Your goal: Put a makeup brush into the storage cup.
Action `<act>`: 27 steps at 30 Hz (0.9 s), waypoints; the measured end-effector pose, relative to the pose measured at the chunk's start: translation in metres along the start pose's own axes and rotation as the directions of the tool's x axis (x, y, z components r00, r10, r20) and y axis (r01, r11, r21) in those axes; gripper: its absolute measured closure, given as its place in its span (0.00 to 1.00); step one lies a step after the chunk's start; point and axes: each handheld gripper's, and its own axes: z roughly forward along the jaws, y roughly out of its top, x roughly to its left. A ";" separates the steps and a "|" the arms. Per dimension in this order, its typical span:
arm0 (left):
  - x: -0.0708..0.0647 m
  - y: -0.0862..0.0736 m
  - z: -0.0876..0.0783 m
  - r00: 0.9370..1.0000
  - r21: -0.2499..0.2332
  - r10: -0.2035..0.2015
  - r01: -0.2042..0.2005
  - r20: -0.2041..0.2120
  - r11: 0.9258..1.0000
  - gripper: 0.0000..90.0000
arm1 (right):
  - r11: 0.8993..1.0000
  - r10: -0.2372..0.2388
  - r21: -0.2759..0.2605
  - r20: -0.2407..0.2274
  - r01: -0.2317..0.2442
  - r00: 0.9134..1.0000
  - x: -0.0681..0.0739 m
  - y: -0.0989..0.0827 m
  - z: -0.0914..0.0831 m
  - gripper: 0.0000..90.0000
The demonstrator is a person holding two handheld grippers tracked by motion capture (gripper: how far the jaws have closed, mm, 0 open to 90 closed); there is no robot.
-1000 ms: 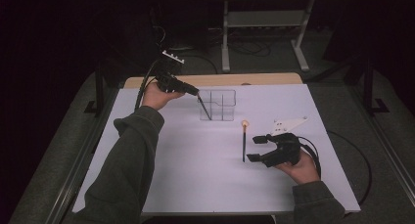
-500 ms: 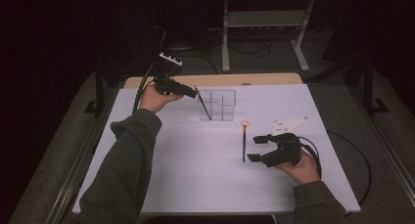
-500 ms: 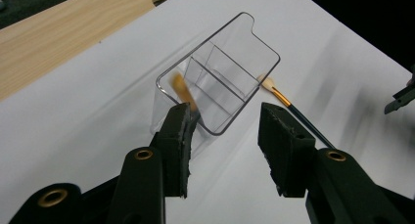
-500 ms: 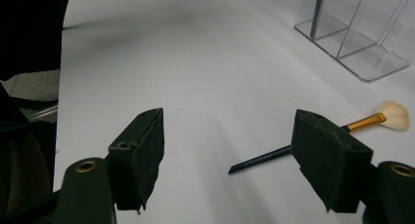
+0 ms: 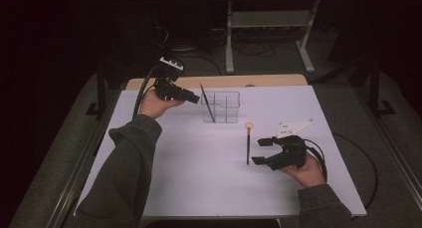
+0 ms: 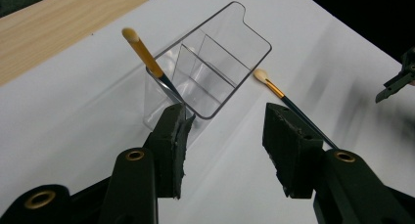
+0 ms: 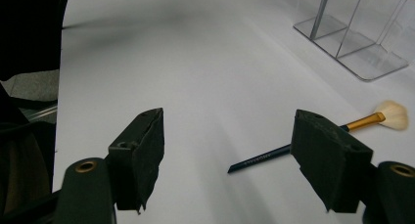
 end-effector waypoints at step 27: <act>-0.013 -0.020 -0.014 1.000 -0.012 0.031 -0.031 0.002 0.999 0.55 | 1.000 0.001 0.006 0.002 -0.001 1.000 0.000 0.000 0.001 0.31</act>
